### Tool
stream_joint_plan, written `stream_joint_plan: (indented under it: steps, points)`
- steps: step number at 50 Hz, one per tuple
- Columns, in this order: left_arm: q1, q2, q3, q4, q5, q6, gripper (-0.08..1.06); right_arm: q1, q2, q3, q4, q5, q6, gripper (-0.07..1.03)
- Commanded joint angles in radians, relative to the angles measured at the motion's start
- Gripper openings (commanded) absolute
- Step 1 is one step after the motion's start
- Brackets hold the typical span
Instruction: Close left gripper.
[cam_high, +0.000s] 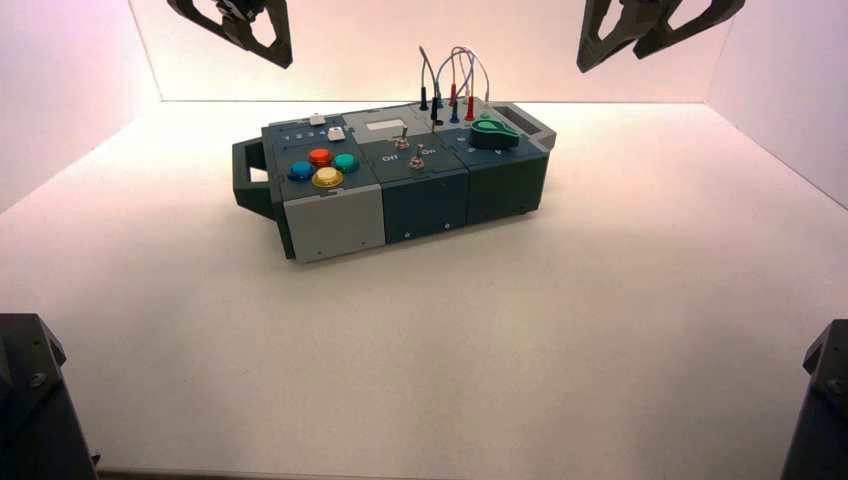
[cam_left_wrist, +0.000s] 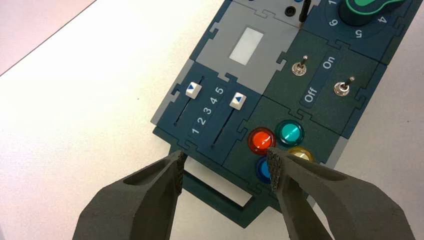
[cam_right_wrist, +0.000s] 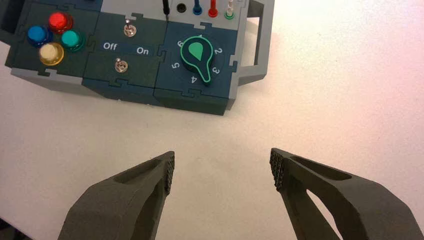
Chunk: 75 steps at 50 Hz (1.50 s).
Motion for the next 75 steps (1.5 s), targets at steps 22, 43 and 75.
stream_joint_plan:
  steps: [22, 43, 75]
  points:
    - [0.002, -0.014, -0.009, 0.003, -0.02, 0.005, 0.85, 0.0, -0.006, -0.015, 0.0, -0.005, 0.002, 0.99]
    - [0.0, -0.009, -0.009, 0.002, -0.021, 0.003, 0.83, 0.002, -0.008, -0.014, -0.002, -0.003, 0.003, 0.99]
    - [-0.003, -0.011, -0.015, 0.006, 0.02, 0.009, -0.03, 0.002, -0.009, -0.014, 0.0, 0.0, 0.006, 0.99]
